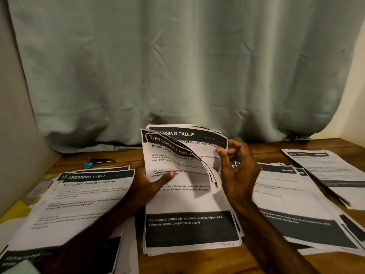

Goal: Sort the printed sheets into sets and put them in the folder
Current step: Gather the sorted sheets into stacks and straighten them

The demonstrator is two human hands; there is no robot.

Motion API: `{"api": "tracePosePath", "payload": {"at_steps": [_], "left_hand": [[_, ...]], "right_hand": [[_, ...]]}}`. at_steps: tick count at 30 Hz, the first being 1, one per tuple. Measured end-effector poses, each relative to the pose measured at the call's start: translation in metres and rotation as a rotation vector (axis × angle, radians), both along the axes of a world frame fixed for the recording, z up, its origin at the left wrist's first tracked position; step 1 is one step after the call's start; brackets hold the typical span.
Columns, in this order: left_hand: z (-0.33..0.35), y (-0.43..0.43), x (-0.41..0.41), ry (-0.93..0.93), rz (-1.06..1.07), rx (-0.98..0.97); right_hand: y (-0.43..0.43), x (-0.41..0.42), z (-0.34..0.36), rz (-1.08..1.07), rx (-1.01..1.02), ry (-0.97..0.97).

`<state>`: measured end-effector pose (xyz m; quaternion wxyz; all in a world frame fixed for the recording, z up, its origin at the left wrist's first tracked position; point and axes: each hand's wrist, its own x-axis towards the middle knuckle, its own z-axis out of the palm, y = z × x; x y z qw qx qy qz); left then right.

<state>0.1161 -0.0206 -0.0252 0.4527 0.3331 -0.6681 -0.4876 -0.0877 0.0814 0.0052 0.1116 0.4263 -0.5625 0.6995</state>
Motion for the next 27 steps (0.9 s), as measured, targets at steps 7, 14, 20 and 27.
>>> {"api": "tracePosePath", "payload": {"at_steps": [7, 14, 20, 27], "left_hand": [[-0.002, -0.004, 0.001, 0.008, -0.022, 0.01], [-0.004, -0.006, 0.0, 0.034, -0.024, 0.016], [-0.005, -0.01, 0.0, 0.036, 0.015, 0.021], [-0.005, -0.013, 0.002, 0.044, 0.046, 0.019]], "right_hand": [[0.0, 0.004, 0.0, -0.012, -0.011, 0.019], [-0.001, 0.001, -0.003, -0.206, -0.023, 0.293], [0.005, 0.007, -0.002, -0.056, -0.036, 0.368], [0.02, 0.017, -0.003, 0.375, 0.036, 0.188]]}}
